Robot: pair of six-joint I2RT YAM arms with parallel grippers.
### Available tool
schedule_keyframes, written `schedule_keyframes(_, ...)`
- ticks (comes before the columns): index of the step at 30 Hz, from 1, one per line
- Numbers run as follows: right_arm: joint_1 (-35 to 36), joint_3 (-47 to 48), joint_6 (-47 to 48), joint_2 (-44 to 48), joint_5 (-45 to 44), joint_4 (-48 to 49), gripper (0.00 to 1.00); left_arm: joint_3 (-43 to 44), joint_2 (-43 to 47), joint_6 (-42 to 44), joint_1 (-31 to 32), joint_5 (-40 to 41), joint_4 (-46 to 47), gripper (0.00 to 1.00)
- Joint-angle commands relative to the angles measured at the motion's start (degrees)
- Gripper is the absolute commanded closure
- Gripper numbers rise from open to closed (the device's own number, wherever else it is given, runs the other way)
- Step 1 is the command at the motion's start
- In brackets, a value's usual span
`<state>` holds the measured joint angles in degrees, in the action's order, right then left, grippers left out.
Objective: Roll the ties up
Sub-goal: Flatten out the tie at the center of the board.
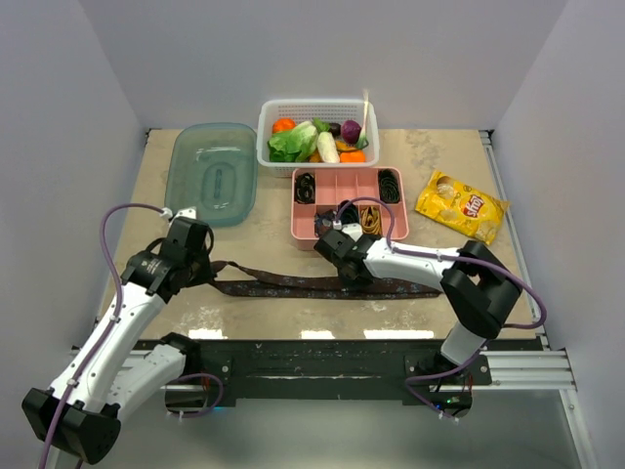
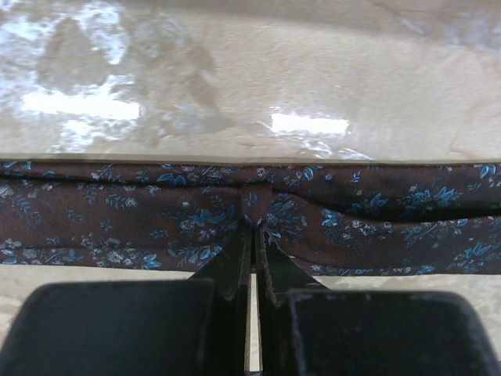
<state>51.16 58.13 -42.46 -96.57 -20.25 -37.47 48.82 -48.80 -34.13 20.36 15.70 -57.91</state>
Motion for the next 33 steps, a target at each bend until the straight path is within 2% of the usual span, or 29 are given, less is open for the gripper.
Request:
schedule_keyframes(1,-1.41,-2.23,-0.52,0.95,-3.04,-3.92,1.00,-0.48,-0.95,-1.82,-0.32,1.52,1.57,1.00)
schedule_keyframes(13,-5.71,-4.87,1.50,6.48,-2.34,-4.01,1.00,-0.39,-5.87,-1.56,-0.32,2.23,3.50,1.00)
schedule_keyframes(24,-10.90,-6.27,5.54,12.64,4.42,-1.47,1.00,0.49,-10.44,0.11,-0.32,0.38,5.70,1.00)
schedule_keyframes(33,-12.84,-7.68,6.42,7.98,5.75,-0.23,1.00,1.54,-11.32,-0.06,-0.32,2.66,2.98,1.00)
